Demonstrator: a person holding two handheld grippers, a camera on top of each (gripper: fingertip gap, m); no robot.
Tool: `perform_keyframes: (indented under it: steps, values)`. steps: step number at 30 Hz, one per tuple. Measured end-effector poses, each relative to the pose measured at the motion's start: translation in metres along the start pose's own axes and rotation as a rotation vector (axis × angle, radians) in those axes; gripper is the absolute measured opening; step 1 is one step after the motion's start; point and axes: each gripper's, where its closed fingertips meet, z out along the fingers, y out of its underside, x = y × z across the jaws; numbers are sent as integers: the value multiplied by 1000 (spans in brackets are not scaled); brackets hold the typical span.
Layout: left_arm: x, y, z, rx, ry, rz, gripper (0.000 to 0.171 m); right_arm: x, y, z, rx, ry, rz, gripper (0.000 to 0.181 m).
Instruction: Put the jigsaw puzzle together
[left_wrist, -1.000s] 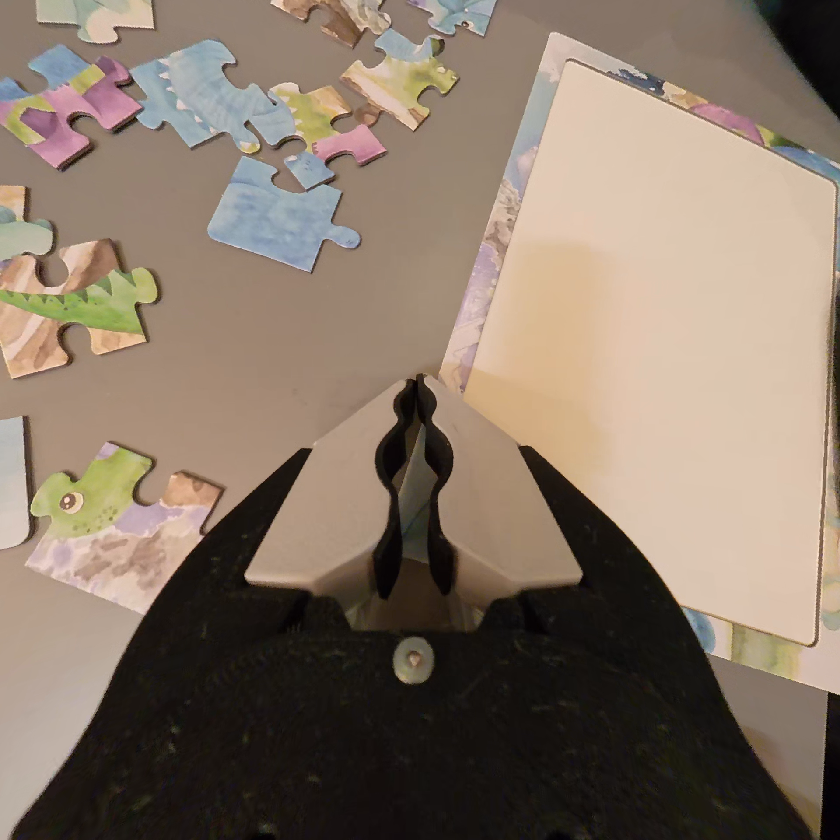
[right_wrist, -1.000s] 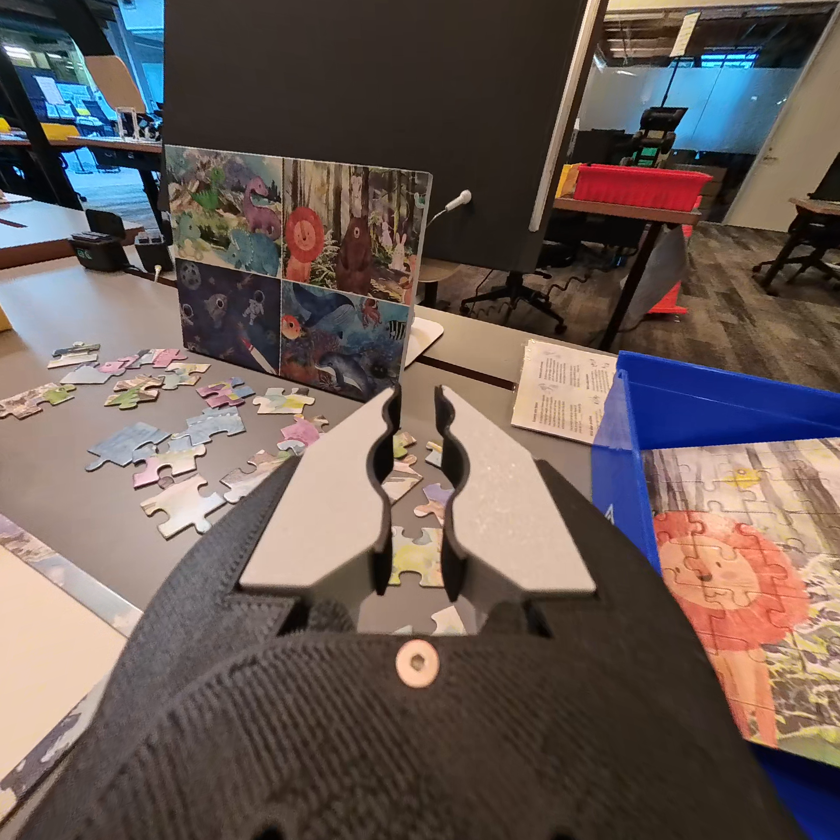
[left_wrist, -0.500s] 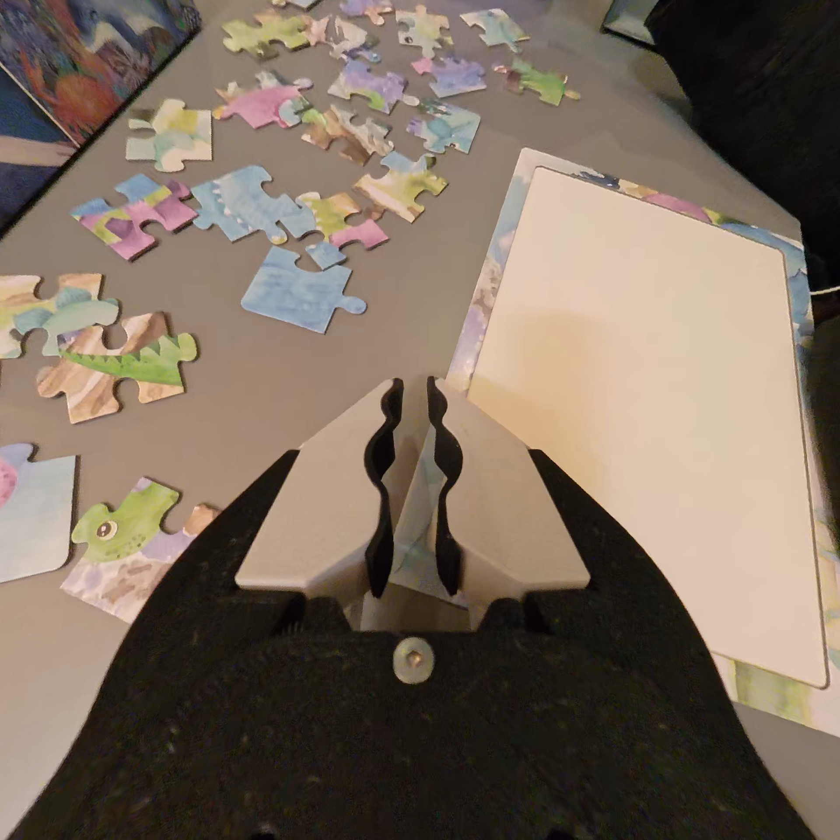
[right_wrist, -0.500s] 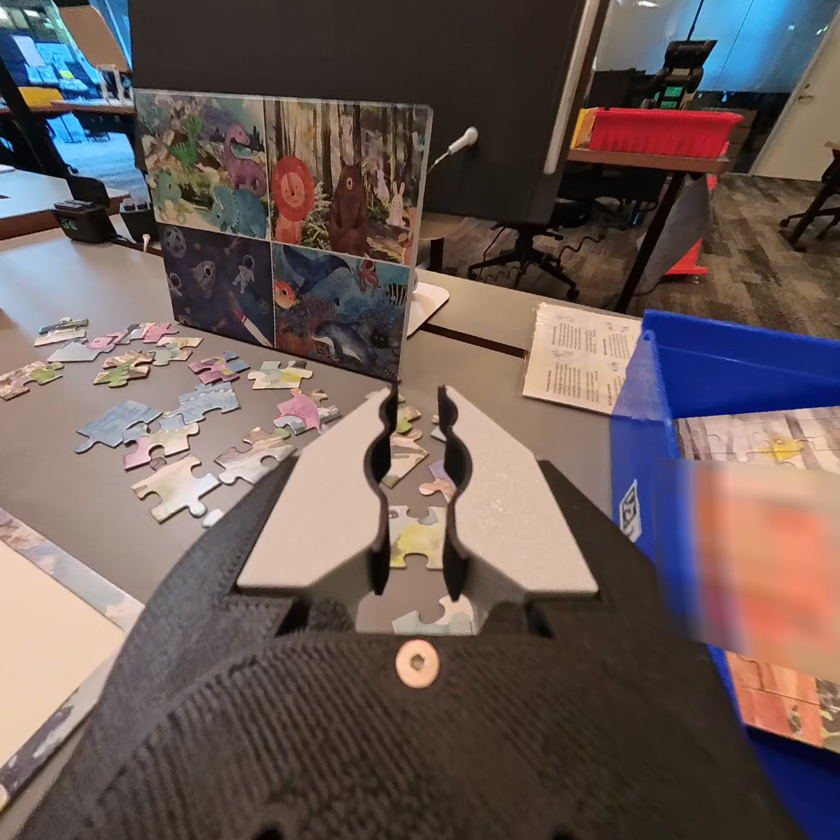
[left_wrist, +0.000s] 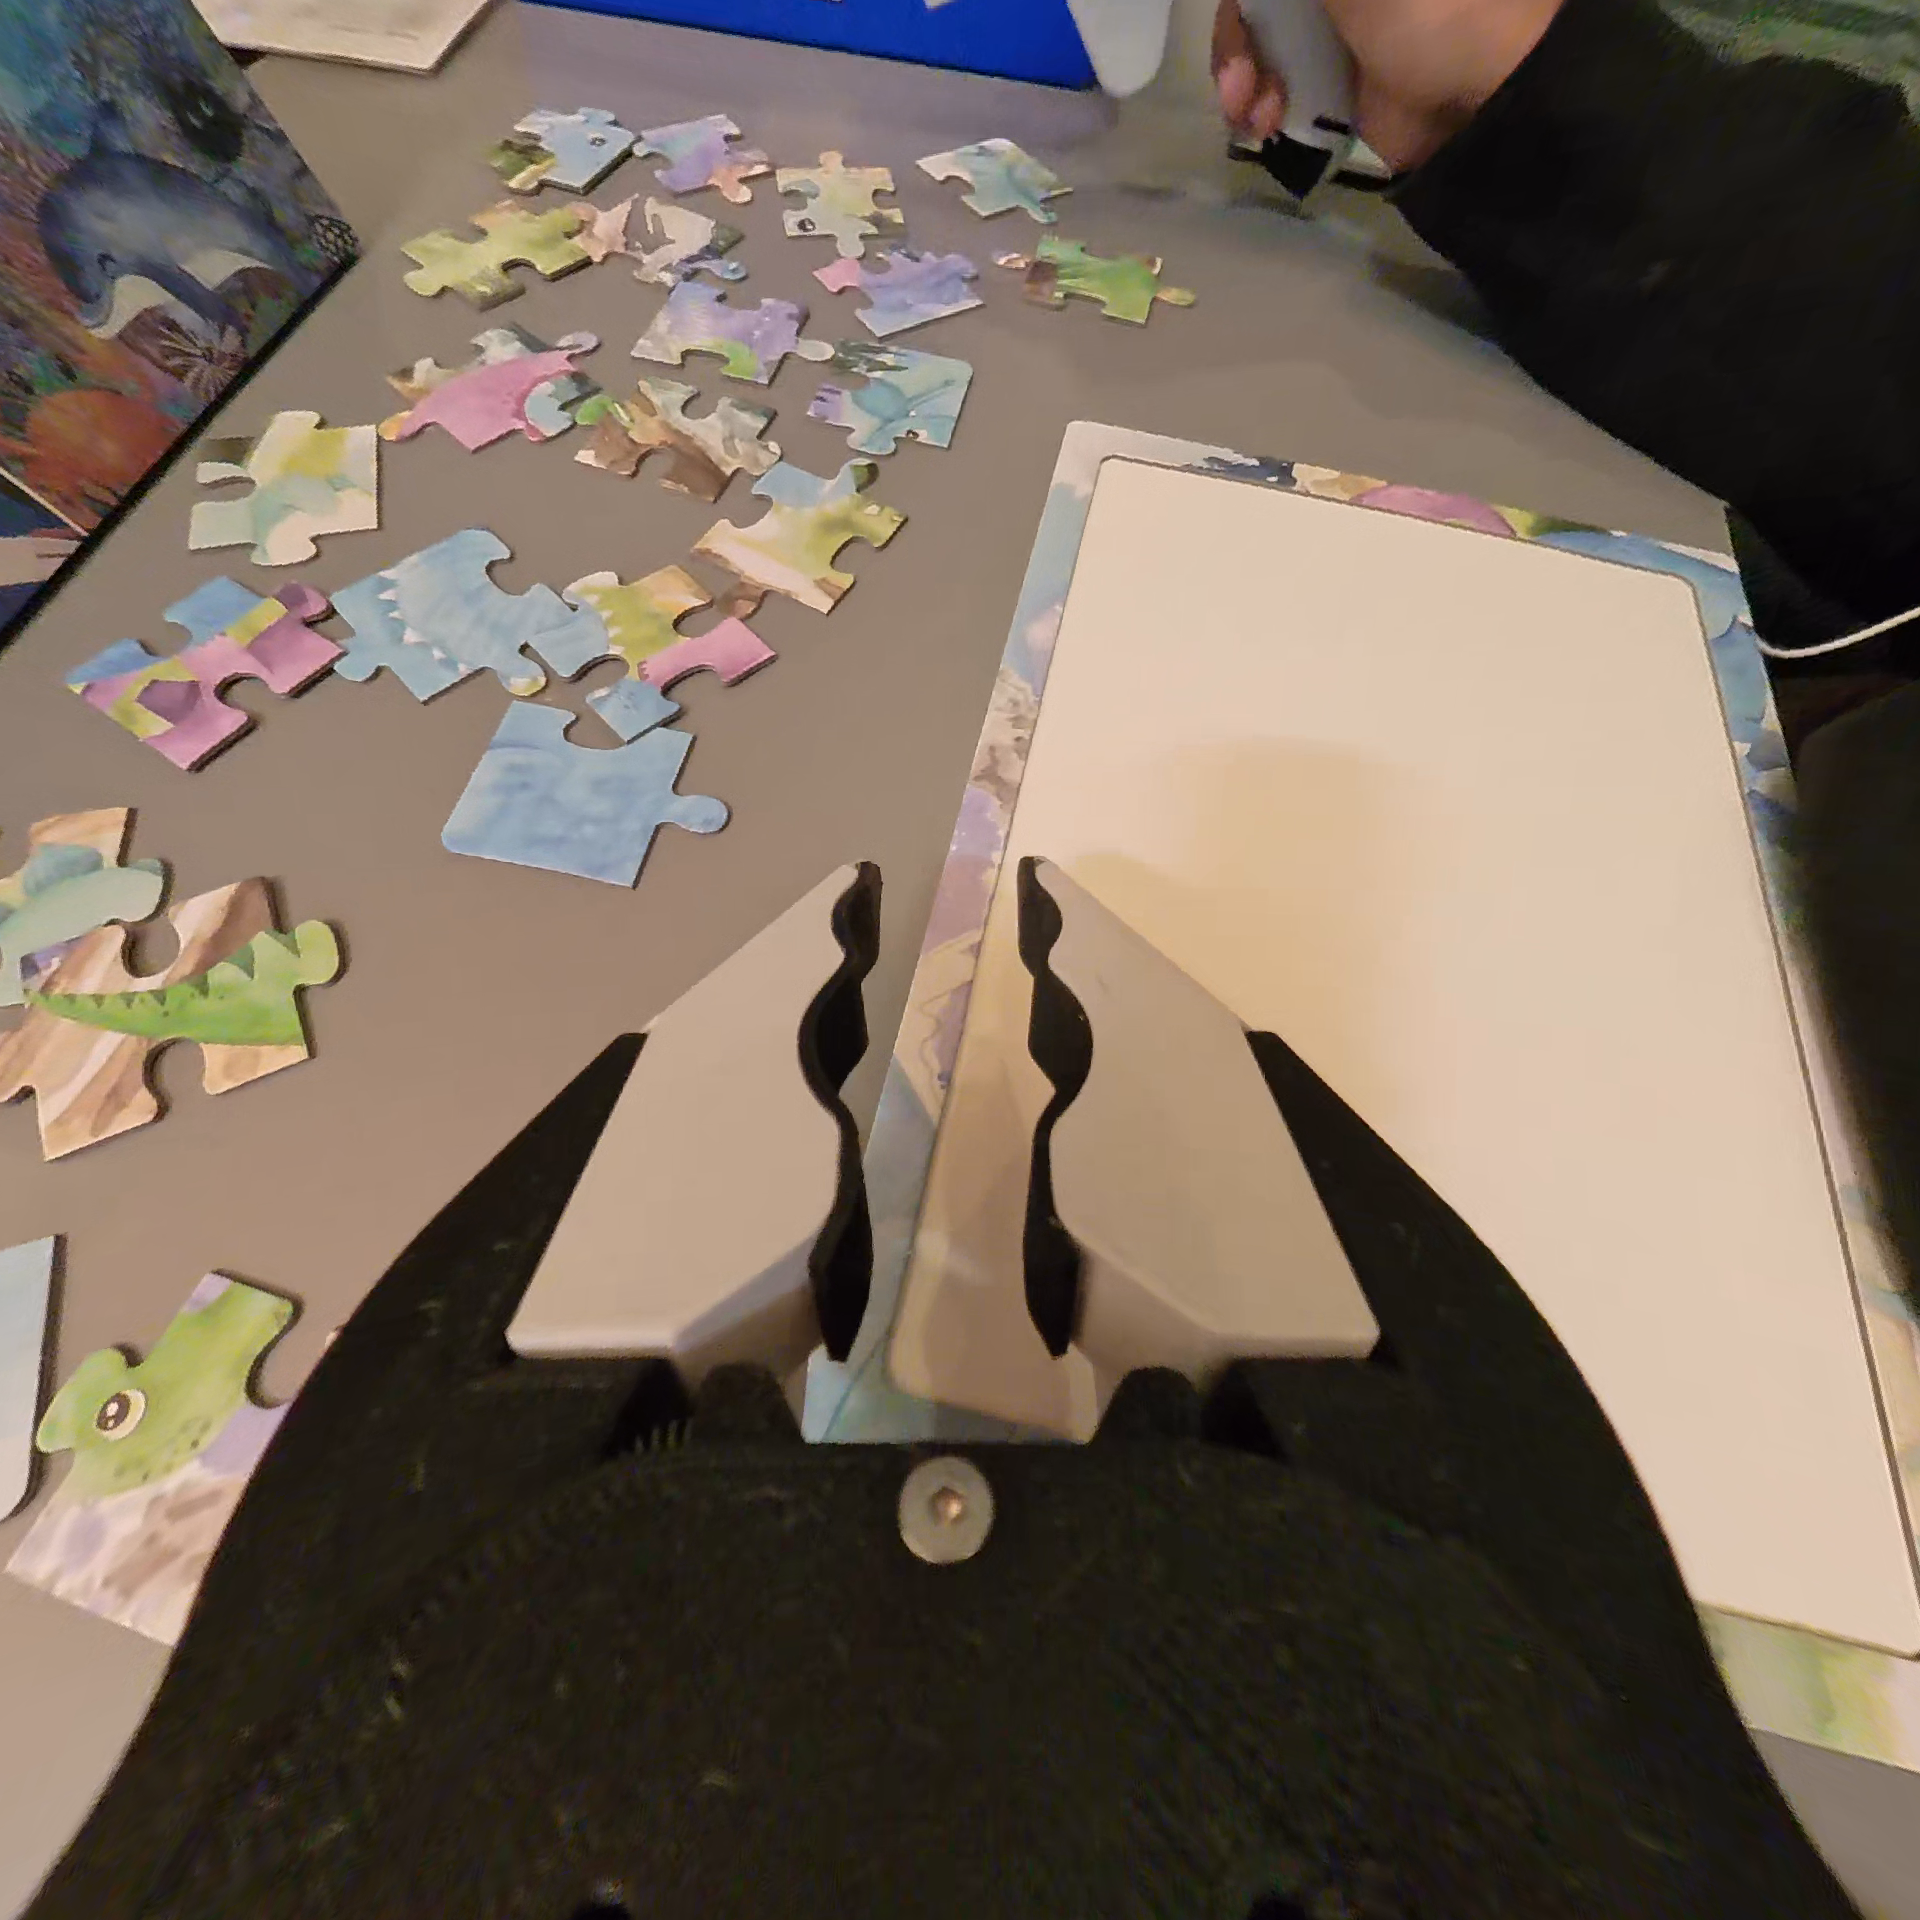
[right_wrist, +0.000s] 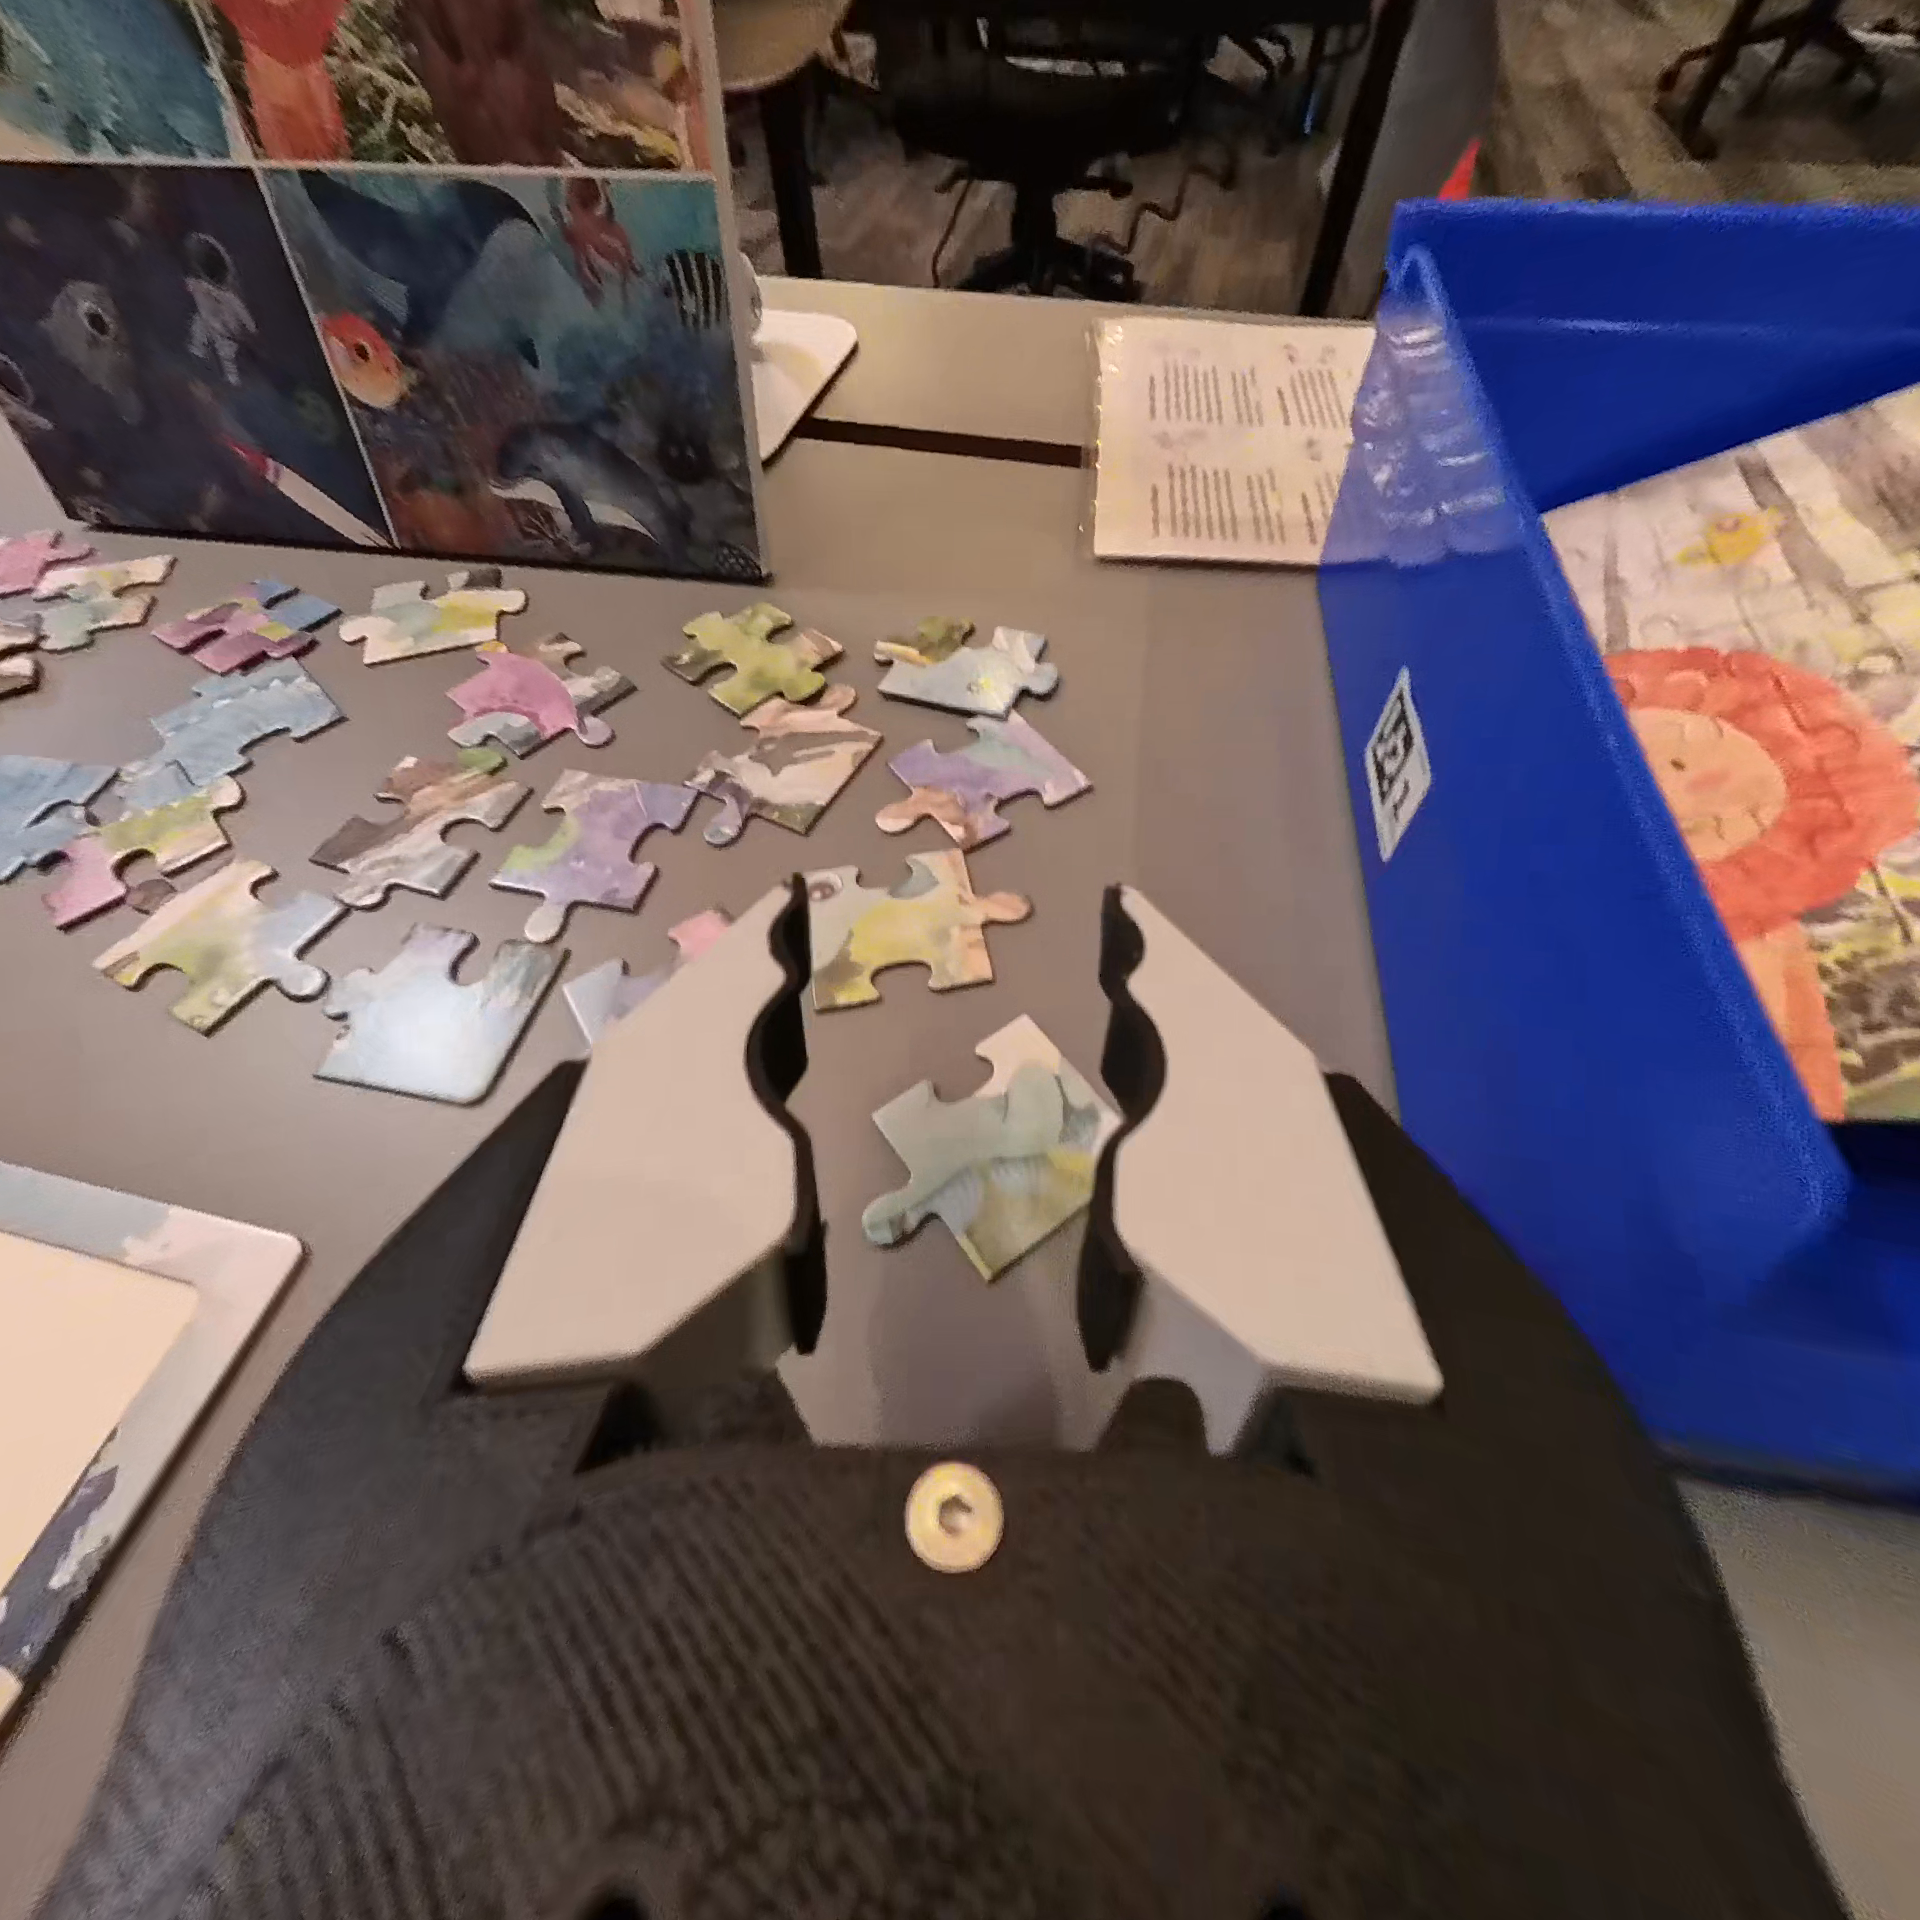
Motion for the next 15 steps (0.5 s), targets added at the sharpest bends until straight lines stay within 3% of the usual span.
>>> perform_keyframes:
  steps: [9,15]
  values:
    - [-8,-5,-3,37,-43,-16,25,12,30,-1,-124,75,38,63]
    - [-10,-8,-5,58,-53,-29,25,15,29,-4,-107,94,68,65]
